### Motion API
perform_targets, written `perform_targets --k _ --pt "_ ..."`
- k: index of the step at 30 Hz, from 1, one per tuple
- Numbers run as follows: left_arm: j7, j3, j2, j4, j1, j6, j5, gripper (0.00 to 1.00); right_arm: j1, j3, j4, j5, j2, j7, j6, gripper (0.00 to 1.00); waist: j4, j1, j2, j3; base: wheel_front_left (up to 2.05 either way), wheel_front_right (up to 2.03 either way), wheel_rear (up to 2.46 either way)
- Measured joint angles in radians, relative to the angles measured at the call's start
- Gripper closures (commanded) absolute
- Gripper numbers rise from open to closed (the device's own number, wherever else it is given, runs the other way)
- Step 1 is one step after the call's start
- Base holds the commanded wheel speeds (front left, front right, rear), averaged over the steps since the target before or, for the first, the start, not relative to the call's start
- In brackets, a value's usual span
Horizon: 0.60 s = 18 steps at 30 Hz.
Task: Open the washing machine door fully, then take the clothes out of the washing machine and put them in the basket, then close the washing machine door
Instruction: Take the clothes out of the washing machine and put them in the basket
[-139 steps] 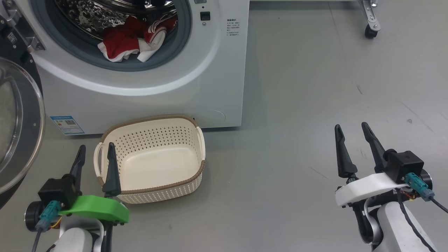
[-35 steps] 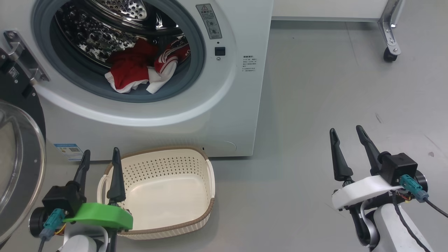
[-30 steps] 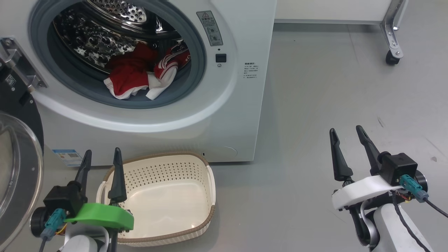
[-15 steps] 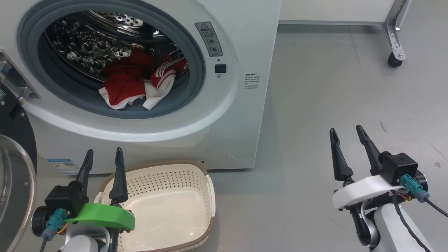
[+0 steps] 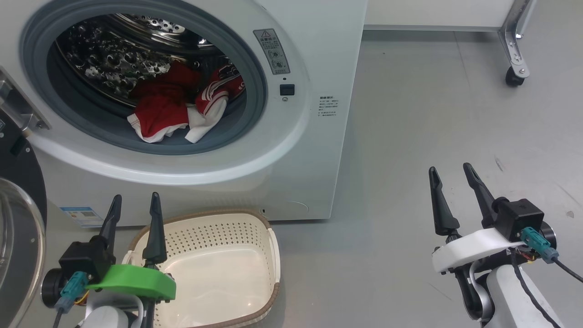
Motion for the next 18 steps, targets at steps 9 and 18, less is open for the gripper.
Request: perform_targets --k 9,18 --pt "0.000 -0.002 0.000 0.004 0.000 0.000 0.000 0.00 0.000 -0.001 0.002 0.000 0.001 0.000 0.000 0.00 0.001 0.0000 0.0000 -0.004 0.00 0.00 0.00" --pt "0.000 -0.001 0.000 0.010 0.000 0.000 0.000 0.00 0.000 -0.001 0.008 0.000 0.003 0.000 0.000 0.00 0.002 0.0000 0.0000 -0.014 0.00 0.00 0.00"
